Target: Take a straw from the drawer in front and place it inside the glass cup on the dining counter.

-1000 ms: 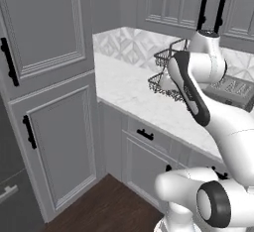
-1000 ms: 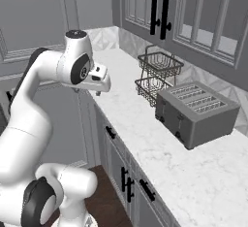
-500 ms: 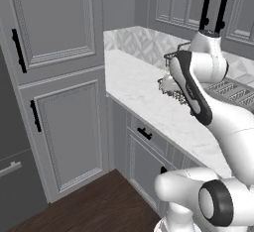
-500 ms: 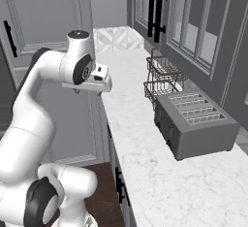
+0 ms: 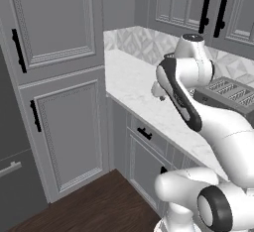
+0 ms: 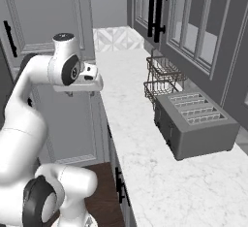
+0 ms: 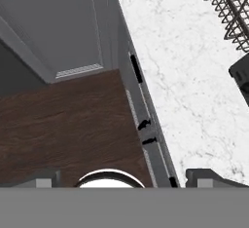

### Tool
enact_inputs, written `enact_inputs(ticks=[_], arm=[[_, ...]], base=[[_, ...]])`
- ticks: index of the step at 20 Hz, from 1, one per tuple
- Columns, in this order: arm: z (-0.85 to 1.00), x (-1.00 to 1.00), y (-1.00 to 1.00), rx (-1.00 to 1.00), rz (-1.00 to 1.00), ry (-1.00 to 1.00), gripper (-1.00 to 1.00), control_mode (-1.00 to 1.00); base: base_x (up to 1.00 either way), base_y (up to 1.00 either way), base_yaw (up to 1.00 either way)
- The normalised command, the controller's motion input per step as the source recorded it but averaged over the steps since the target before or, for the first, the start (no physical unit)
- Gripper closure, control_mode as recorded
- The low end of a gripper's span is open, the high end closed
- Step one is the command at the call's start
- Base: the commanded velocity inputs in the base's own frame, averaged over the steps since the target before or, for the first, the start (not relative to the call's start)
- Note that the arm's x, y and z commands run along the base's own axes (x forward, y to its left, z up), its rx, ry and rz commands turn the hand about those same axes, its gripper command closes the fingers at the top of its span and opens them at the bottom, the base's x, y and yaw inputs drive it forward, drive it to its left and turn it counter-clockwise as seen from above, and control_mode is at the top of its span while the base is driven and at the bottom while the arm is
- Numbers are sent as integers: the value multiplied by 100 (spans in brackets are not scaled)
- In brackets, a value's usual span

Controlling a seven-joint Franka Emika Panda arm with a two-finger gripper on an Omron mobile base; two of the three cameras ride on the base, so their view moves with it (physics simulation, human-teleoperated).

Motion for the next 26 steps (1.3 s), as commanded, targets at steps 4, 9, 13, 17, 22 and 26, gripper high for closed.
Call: enact_inputs(ticks=[4, 9, 13, 17, 22, 26], arm=[[-38, 37, 95, -27, 0, 0, -100, -100], [-53, 52, 81, -28, 0, 0, -100, -100], [-64, 45, 63, -29, 0, 0, -100, -100], [-74, 33, 52, -31, 0, 0, -100, -100], [-72, 30, 41, -28, 0, 0, -100, -100], [-62, 37, 20, -25, -2, 0, -100, -100]], base=[[0, 0, 0], [0, 0, 0], [0, 0, 0], [0, 0, 0], [0, 0, 0], [0, 0, 0]])
